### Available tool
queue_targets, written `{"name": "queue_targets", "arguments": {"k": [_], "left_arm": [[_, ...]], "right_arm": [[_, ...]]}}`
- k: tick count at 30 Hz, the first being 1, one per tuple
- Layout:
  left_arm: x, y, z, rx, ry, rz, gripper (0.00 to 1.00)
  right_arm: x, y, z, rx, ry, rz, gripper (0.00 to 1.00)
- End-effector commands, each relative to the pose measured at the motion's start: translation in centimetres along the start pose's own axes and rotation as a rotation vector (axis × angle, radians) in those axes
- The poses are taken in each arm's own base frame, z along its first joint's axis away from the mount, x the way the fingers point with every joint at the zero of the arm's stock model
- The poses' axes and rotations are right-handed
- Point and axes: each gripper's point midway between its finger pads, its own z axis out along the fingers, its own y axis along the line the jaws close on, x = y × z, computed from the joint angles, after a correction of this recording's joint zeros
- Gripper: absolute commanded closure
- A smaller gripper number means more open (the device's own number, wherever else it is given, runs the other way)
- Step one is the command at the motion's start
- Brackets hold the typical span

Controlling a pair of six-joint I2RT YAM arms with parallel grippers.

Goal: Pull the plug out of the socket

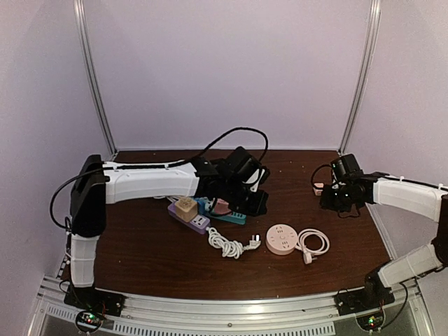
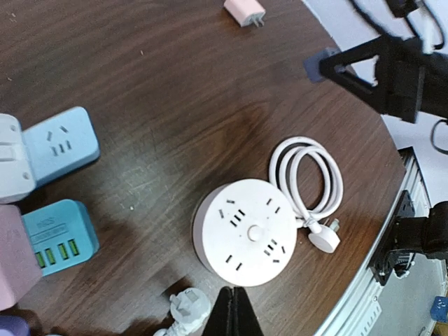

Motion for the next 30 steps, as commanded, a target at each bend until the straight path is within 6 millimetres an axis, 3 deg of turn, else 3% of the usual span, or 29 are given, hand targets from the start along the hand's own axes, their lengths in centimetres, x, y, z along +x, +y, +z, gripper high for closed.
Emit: {"name": "queue_targets", "arguments": {"k": [1,6,15,24,30], "left_arm": [[-1.9,1.0,-4.9,-0.070,-0.090,0.070,1.00],[-2.5,3.0,-7.5,-0.108,-0.126,0.069,1.00],[-3.0,5.9,-10.1,-0.143,-0.153,0.060,1.00],[-2.5,6.5,-10.7,-0.153,-0.152,0.055,1.00],[-2.6,6.6,-10.7,-0.156,-0.154,0.051,0.97]], "right_arm": [[0.2,-2.0,0.0,0.051,0.076,-0.051,0.99],[1.2,-3.5,0.6,0.106,0.162,-0.069,0.98],[1.7,-3.4,3.1,0.114,0.259,-0.100,0.93],[0.7,-3.2,5.2,0.113,0.293,-0.114,0.69],[-0.6,-2.7,5.8,0.103,0.272,-0.119,0.47]]}}
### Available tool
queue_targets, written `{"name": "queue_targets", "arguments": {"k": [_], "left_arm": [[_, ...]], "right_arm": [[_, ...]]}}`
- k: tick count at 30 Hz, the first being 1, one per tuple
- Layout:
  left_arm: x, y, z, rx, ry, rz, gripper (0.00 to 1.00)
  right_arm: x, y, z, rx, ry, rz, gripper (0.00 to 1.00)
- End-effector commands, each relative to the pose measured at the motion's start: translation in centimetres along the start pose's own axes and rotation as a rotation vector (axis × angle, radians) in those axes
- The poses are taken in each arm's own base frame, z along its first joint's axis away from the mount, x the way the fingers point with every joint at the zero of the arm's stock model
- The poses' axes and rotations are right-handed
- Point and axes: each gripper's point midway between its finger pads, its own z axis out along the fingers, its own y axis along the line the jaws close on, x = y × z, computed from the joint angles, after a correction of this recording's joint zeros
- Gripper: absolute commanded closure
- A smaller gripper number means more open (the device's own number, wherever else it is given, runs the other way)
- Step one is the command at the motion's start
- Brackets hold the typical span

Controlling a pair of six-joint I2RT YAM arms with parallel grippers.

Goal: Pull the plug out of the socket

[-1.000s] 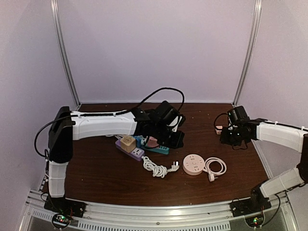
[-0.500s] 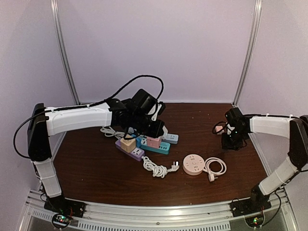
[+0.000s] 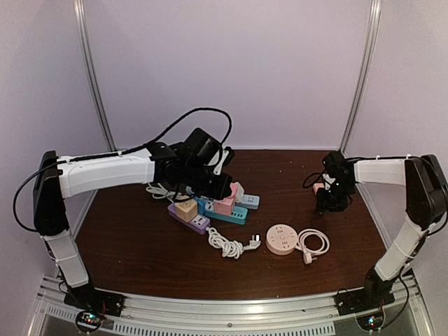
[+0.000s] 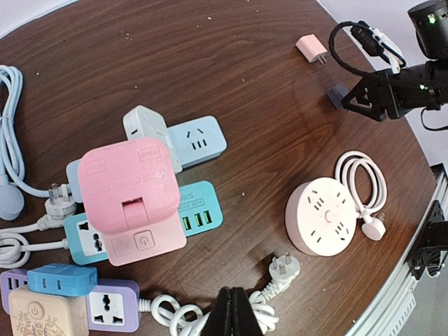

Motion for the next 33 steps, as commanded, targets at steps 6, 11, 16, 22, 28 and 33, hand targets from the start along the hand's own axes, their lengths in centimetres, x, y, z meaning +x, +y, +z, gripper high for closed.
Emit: {"name": "queue_targets", "arguments": {"k": [6,11,16,22,28,33], "left_arm": [[-0.8,0.3,-0.9,-0.012,-0.039,0.003,0.94],[-0.5,1.8,-0.8,-0.064,-0.030,-0.007,0.90],[0.0,3.9,-0.6,-0.139,-0.005,-0.008,0.78],[-1.5,5.2,0.1,-0.180,-0.013,0.006,0.50],[-2.5,6.2,2.4,-0.266,0.026,0.040,0.15],[-3.3,7.0,4.0,-0.345,0.056,0.065,0.08]], "right_arm": [[-2.6,0.9,-1.1,-0.037,-0.063,-0.004,0.37],[-3.3,2.8,-3.0,-0.099,-0.136,-0.016,0.32],[-3.4,6.4,-5.4,-0.185,-0.214,-0.041,0.26],[-3.2,12.0,-7.9,-0.326,-0.290,-0.070,0.25],[-3.1,13.6,-8.7,-0.385,-0.326,-0.049,0.23],[-2.9,13.5,-9.2,-0.414,-0.358,-0.027,0.21]]}}
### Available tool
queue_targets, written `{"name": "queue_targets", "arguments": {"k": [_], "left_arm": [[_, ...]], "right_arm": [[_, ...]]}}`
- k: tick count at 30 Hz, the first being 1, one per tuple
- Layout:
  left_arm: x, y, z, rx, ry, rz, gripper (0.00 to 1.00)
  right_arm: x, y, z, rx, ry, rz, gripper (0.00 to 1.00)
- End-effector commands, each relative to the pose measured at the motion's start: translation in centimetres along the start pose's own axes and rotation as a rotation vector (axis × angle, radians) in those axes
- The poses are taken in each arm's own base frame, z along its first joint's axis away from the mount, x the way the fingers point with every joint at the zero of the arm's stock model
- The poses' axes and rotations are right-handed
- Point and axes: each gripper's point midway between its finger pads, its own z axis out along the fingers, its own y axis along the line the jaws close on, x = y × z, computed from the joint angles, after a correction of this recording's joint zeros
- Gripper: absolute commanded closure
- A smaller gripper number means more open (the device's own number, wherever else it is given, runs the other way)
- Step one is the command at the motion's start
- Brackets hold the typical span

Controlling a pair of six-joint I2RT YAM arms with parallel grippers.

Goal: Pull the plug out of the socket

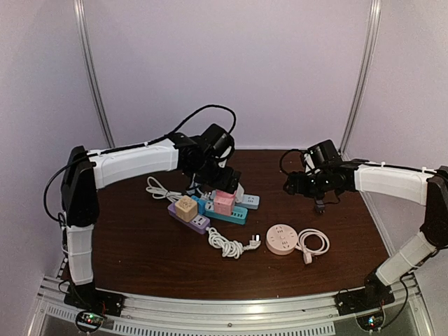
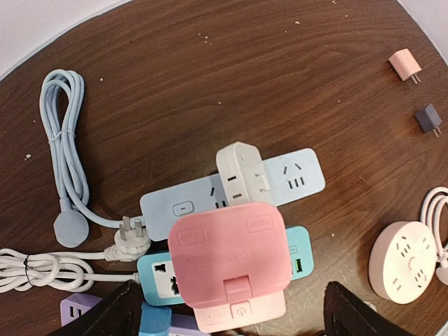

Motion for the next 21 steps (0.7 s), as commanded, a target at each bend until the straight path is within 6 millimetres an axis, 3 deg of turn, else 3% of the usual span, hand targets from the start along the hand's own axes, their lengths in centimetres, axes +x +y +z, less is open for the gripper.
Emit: {"name": "queue_targets", "arguments": {"k": [1,7,12,16,21], "left_arm": [[-0.4,1.1,1.3,-0.111,0.030,0.045,0.08],[0.2,0.7,3.4,-0.144,0.081,0.058,0.07],[0.6,0.4,3.9,-0.147,0.092,0.052,0.11],[0.3,0.0,3.7,-0.144,0.079,0.058,0.22],[-0.2,-0.4,3.5,-0.134,0.061,0.055,0.44]], "right_arm": [[-1.1,0.7,-1.1,-0.049,-0.078,0.039,0.20],[-0.4,1.1,-1.2,-0.084,-0.083,0.054,0.20],[0.3,1.2,-0.9,-0.085,-0.081,0.054,0.19],[0.5,1.7,-0.7,-0.090,-0.083,0.051,0.19],[0.9,3.5,-0.3,-0.111,-0.073,0.021,0.19]]}}
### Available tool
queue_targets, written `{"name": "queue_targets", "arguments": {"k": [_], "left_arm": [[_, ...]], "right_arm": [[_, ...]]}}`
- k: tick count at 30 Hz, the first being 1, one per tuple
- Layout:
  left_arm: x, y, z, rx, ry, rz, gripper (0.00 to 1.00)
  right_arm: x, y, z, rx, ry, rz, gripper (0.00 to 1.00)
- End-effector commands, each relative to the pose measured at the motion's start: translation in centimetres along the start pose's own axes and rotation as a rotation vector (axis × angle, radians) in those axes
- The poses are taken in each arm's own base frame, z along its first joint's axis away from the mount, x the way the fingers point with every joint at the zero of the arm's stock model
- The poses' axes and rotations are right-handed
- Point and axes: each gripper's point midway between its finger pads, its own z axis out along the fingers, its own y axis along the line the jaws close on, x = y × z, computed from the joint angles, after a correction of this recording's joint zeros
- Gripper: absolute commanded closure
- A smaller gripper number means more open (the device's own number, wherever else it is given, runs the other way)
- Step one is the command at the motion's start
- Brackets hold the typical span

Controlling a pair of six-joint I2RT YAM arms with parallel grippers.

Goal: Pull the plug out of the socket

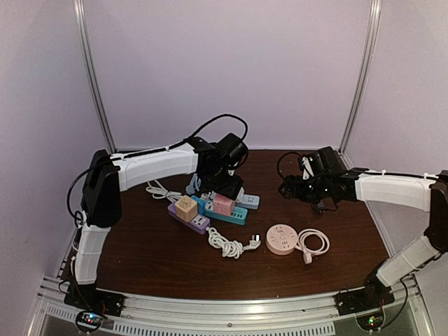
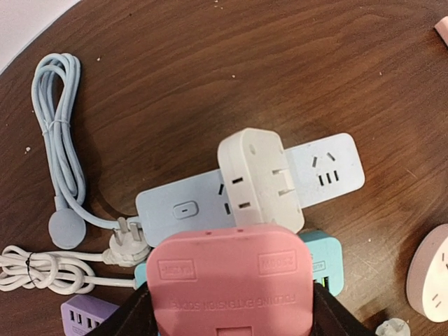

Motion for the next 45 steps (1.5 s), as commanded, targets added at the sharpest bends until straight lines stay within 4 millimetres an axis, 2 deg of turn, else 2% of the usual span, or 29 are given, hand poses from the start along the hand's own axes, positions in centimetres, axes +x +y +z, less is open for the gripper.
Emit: {"name": "queue_targets", "arguments": {"k": [1,4,10,23,26,32,36,45], "left_arm": [[-1.5,0.0,-1.1,-0.003,-0.048,-0.013,0.48],[-2.0,-0.1,-2.1,0.008,-0.081,-0.022,0.54],[-2.8,-0.2,-4.2,0.049,-0.167,-0.041,0.58],[-2.1,0.0,-6.1,0.094,-0.272,-0.076,0.65],[-1.9,-0.1,-6.3,0.105,-0.280,-0.083,0.66],[-2.1,-0.1,-6.8,0.117,-0.294,-0.090,0.67],[-2.3,-0.5,-6.9,0.144,-0.302,-0.090,0.67],[-1.7,-0.8,-8.0,0.198,-0.324,-0.108,0.68]], "right_arm": [[-0.2,2.0,0.3,-0.035,-0.021,-0.016,0.19],[0.3,3.0,0.8,-0.061,-0.012,-0.023,0.19],[1.3,5.7,2.6,-0.176,0.028,0.002,0.20],[3.3,10.7,5.7,-0.304,0.097,-0.004,0.26],[4.3,11.7,6.2,-0.326,0.123,-0.026,0.28],[6.9,11.6,7.4,-0.323,0.182,-0.034,0.32],[8.3,10.9,8.7,-0.285,0.215,-0.013,0.35],[8.2,10.0,10.6,-0.189,0.167,0.038,0.36]]}}
